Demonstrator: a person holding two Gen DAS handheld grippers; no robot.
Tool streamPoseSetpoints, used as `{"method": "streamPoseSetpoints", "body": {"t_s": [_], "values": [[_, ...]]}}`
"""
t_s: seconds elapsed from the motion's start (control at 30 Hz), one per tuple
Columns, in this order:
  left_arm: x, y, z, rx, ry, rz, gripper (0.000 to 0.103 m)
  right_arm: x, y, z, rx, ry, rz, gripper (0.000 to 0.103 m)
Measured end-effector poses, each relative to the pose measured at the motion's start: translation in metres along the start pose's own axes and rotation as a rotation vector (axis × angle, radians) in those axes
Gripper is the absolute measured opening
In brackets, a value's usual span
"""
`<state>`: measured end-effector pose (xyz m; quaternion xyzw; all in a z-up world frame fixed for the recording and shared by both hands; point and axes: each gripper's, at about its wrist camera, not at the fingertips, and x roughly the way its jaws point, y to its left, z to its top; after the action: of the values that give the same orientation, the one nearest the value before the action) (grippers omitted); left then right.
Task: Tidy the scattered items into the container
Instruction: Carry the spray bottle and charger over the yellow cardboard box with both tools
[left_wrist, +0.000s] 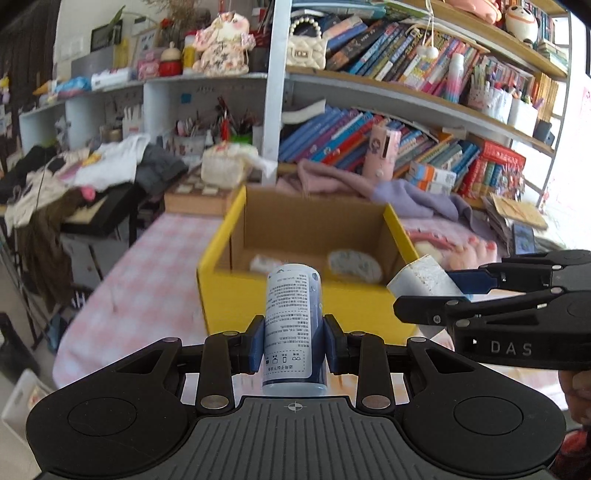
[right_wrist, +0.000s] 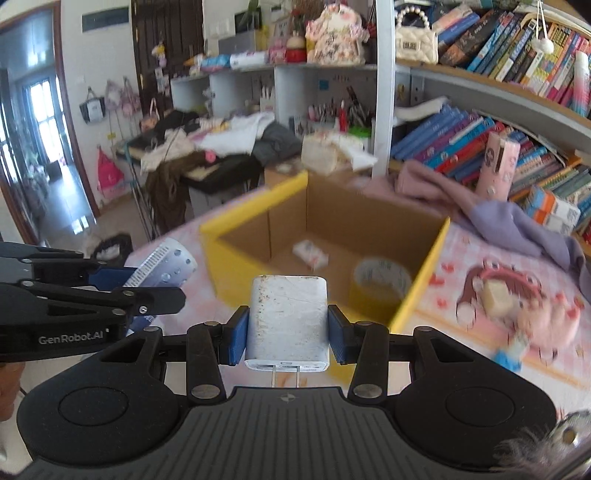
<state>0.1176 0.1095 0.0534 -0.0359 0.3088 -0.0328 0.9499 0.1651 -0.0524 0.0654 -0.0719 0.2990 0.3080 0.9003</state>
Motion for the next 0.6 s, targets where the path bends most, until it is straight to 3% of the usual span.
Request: {"method": "streamPoseSetpoints", "body": {"t_s": [0.3,0.6], "values": [[0.063,-0.001,0.061,0.087,0.001,-0.007,0.031,0.051,-0.042,0.054,-0.034,-0.048,-0.033,0.041],[0.143,-0.003,0.072,0.200,0.162,0.011,0.031,0.136,-0.070,0.072,-0.144,0.133,-0.041,0.041]]}}
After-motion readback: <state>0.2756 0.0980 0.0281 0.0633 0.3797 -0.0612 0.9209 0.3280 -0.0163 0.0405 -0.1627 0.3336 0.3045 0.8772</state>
